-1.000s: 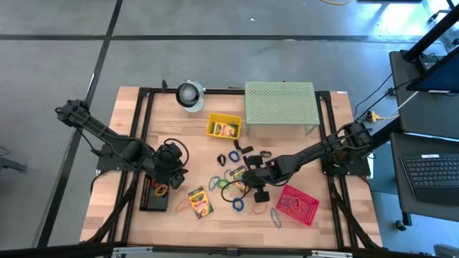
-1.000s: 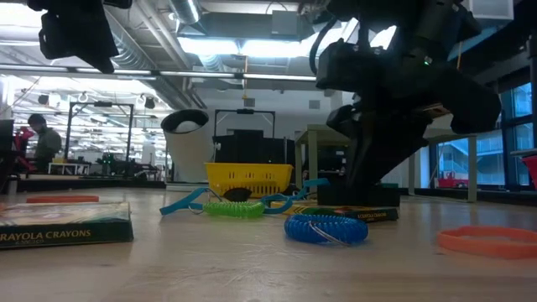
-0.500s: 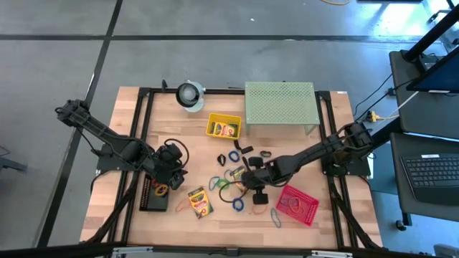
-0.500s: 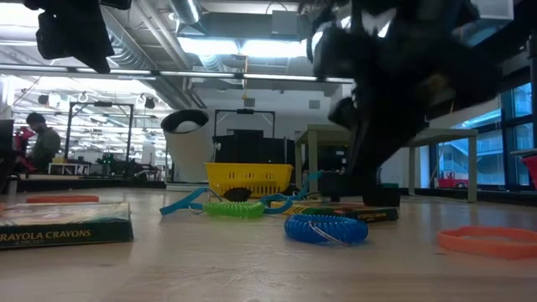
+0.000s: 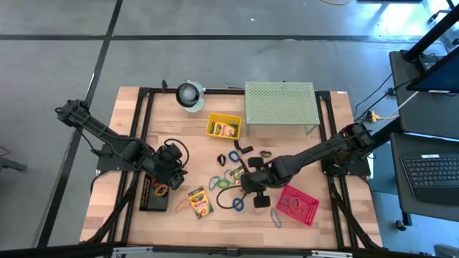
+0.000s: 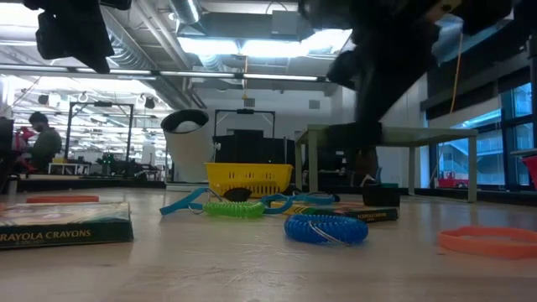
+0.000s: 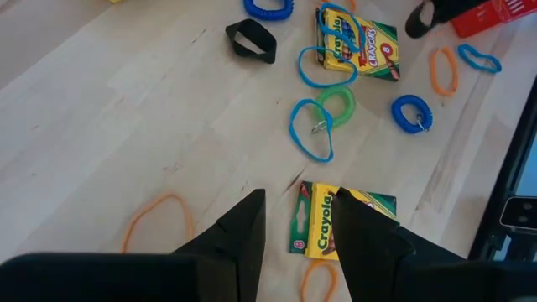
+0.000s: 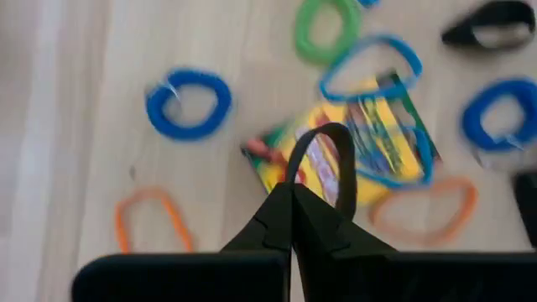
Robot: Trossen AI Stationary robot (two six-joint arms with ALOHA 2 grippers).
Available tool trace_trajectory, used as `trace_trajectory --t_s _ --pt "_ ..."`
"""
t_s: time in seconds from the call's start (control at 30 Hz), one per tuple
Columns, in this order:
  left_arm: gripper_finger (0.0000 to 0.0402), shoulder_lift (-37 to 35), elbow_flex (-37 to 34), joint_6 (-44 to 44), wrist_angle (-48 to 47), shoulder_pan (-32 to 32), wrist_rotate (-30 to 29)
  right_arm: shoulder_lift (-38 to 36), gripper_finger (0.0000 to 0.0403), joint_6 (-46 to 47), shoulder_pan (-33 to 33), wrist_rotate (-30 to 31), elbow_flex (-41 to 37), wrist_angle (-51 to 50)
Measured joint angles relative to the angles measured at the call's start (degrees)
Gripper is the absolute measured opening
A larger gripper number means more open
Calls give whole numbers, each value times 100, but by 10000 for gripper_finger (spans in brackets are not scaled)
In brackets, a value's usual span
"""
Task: Pick & Place Office Desk Supplies
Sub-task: Put the black rubber band into the red bin
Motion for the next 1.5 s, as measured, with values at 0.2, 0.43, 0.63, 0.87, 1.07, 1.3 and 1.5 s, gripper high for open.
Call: trace_trajectory --t_s 0.2,0.43,0.63,0.87,1.07,1.3,1.5 --pt "130 0 0 -3 1 0 29 -299 0 555 240 -386 98 -908" --pt "130 0 0 30 1 0 -68 -1014 0 1594 677 -49 99 -1458" --pt "130 0 0 219 209 -4 -514 -1928 0 3317 1279 257 -801 -1385" --pt "130 0 0 963 876 275 -411 -2632 0 5164 2234 256 -1942 -806" --pt "130 0 0 1133 1132 545 -137 -2527 0 6058 2743 289 -2452 -36" --pt "130 0 0 1235 1188 756 21 -2363 0 6460 2889 322 -2985 671" --pt "130 0 0 1284 1207 807 26 -2352 0 6633 2853 362 -3405 1269"
